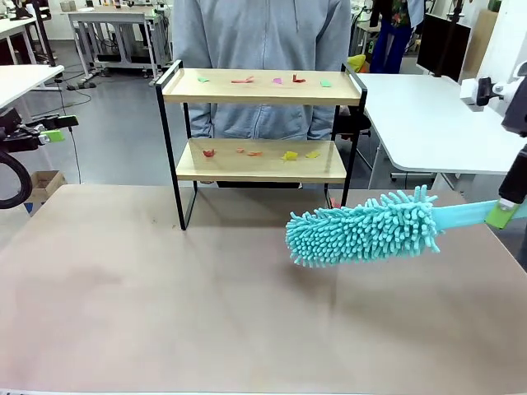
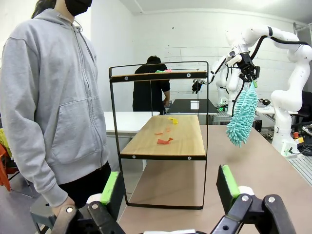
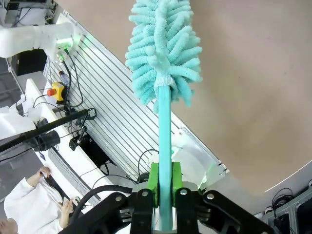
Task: Clean the shelf.
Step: Clean the specific section of the Shelf indicated by the human with the Duster.
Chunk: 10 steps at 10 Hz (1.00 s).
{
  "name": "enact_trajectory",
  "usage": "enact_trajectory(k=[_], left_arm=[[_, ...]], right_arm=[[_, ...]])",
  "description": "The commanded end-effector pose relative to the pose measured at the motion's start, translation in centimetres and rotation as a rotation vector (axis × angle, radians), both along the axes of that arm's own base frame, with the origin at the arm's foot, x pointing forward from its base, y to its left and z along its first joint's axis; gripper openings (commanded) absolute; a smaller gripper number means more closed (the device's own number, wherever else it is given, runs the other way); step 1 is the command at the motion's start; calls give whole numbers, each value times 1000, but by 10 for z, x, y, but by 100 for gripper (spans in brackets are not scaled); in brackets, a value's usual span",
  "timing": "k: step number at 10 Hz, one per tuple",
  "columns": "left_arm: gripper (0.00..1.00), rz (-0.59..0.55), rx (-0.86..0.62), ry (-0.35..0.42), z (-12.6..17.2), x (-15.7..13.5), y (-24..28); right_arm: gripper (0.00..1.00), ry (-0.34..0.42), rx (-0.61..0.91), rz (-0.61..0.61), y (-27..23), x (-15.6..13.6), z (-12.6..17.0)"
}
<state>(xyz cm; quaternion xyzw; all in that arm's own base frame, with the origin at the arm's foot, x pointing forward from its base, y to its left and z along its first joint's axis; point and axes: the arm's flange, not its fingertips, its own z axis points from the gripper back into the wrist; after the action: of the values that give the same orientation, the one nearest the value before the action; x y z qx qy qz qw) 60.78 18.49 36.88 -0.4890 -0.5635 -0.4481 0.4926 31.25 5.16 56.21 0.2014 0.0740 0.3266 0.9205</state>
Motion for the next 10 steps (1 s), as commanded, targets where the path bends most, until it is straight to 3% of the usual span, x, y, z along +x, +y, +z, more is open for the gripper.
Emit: enact_trajectory(k=[1,10], left_arm=[[100,-5,5,-6,3,-2,-1],[100,-5,5,-6,3,-2,-1]], right_arm=[[13,-1,8,-19,1,1,5],[13,-1,8,-19,1,1,5]])
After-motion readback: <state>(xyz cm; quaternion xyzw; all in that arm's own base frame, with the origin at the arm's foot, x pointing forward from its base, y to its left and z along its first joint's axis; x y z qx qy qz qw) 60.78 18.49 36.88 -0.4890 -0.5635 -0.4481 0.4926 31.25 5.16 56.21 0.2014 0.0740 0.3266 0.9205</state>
